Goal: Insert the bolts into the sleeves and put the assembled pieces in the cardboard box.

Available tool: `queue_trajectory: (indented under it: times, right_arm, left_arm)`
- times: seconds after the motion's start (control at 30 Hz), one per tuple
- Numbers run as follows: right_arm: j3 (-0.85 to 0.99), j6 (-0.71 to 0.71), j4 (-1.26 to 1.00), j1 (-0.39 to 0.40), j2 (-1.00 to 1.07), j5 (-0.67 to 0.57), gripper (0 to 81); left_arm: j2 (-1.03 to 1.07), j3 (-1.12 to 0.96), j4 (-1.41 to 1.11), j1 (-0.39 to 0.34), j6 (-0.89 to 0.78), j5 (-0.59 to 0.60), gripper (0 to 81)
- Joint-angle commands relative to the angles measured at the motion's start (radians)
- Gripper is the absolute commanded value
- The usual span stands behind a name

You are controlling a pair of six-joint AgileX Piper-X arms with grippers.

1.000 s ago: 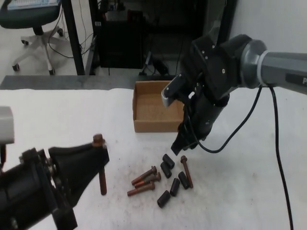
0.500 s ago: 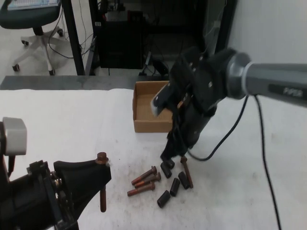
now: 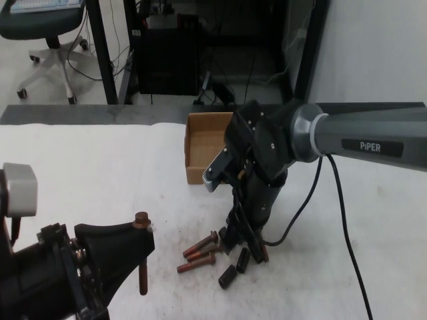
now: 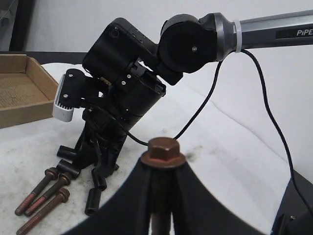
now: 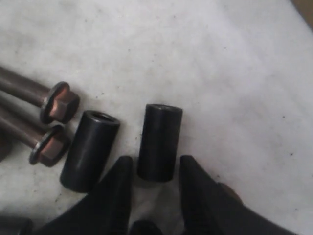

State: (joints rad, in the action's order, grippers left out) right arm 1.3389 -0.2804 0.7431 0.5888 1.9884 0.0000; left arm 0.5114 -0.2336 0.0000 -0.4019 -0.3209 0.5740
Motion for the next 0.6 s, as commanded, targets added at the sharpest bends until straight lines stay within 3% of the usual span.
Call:
queue_trajectory:
  times: [0.0,0.57]
  right_arm:
    - [0.005,-0.017,-0.054,0.001,-0.001,0.0,31.0]
    - [0.005,-0.141,-0.066,-0.014,0.007,0.024,31.0]
  left_arm:
    - [-0.009,-0.009,-0.005,0.003,0.007,0.005,0.2]
    - [-0.009,-0.009,-0.005,0.003,0.007,0.005,0.2]
